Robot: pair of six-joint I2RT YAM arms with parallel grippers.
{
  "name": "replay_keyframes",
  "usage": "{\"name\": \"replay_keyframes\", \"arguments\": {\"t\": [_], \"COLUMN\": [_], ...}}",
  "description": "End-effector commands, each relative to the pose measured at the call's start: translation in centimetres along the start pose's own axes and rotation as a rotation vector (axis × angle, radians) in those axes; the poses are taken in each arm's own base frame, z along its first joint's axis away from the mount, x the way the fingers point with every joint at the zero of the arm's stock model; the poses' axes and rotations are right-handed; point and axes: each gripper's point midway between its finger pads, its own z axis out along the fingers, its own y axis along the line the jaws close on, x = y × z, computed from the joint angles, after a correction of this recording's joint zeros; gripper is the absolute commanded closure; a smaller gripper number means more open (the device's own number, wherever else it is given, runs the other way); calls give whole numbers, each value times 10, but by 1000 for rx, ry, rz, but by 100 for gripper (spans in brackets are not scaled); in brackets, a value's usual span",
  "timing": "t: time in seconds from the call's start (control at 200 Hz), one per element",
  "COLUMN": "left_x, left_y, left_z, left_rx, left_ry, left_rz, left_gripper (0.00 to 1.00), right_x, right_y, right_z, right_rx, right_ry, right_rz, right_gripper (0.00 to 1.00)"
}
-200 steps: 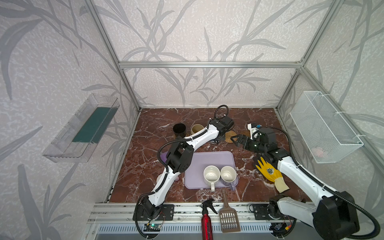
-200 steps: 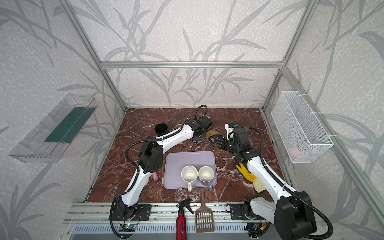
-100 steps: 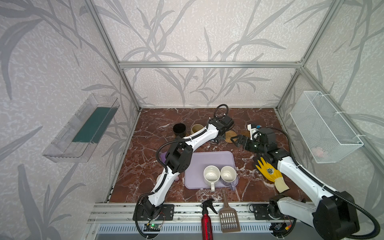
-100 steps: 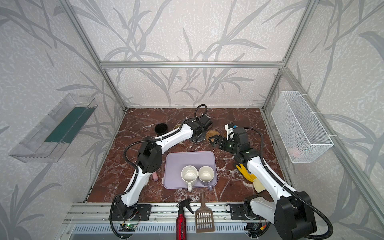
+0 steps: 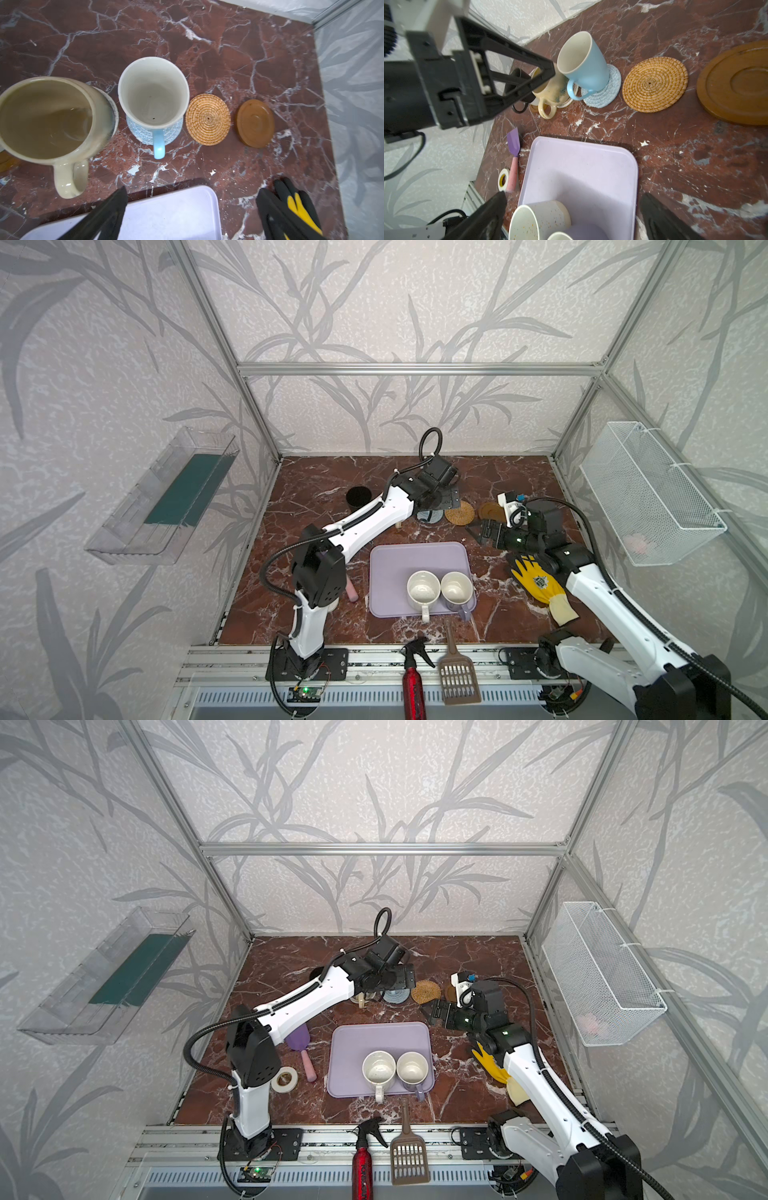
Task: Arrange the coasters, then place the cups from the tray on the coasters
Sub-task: 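Lower the light blue mug onto the grey knitted coaster and open left gripper, then raise left gripper away from the light blue mug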
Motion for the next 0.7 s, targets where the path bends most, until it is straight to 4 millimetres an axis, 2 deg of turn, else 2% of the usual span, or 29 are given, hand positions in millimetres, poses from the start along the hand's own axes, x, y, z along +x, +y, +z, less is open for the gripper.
{"name": "replay_keyframes", "arguments": {"t": [0.0,0.19,0.505,0.695], "left_x": [-12,4,28,52], "left_y": [-14,-2,51,79], "left_z": [-28,-59,-105,-122], "left_rx": [131,219,269,258], "left_ry": [-41,6,4,43], "left_rz": [-4,12,-43,-61], "left_gripper": [1,1,1,1], "right_x": [10,32,80,106], "right_y": [20,41,71,81], "right_z": [-16,-26,-18,-12], "right_rx": [6,45,55,82], "right_ry": [53,94,204,252], "right_rz": [-110,-233,-350,-402], "right_gripper": [1,1,0,2]}}
